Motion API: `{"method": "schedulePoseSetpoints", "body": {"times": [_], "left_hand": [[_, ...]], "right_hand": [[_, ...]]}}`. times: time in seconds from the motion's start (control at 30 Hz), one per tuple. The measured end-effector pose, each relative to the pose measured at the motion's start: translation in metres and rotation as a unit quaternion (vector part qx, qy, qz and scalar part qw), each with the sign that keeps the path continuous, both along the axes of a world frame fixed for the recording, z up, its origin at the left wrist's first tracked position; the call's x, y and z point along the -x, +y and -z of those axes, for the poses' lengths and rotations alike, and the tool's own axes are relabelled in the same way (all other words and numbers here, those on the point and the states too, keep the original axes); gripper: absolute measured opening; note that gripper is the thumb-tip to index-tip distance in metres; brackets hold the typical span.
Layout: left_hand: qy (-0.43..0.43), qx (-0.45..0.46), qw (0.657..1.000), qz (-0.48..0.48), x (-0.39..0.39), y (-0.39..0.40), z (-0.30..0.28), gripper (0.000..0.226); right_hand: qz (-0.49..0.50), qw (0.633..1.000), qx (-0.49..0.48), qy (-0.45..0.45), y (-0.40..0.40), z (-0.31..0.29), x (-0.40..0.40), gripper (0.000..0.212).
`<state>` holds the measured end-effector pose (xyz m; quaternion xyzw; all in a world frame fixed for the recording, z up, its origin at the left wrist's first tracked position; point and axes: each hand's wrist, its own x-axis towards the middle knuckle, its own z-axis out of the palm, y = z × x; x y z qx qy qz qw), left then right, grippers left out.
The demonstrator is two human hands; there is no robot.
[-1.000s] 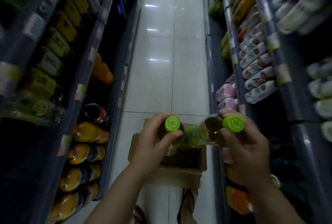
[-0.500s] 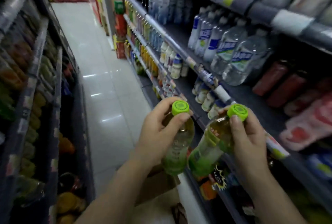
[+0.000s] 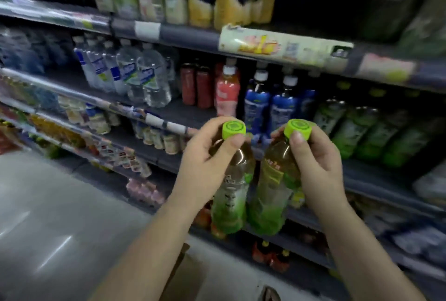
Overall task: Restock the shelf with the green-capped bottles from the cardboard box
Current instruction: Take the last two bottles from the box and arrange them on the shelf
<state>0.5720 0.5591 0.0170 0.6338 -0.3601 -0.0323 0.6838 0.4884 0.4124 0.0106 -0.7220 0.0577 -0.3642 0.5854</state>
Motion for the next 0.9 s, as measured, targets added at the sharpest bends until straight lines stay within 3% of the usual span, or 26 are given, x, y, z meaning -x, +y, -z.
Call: {"method": "schedulePoseSetpoints", "body": {"times": [0.43, 0.77, 0.9], "left_hand": [[-0.012, 0.004, 0.982, 0.189, 0.064, -0.218, -0.021, 0.02], [-0.022, 0.02, 0.981, 0.193, 0.077, -0.302, -0.005, 0.017], [-0.036, 0.003, 0.989, 0.146, 0.069, -0.325, 0.003, 0.024]], "right_hand": [[0.185, 0.982, 0.039, -0.004, -0.165, -0.026, 0.115, 0.015], [0.258, 0.965, 0.052, 0.001, -0.237, -0.012, 0.123, 0.023], [0.282, 0.958, 0.053, -0.005, -0.255, 0.002, 0.109, 0.015]]}}
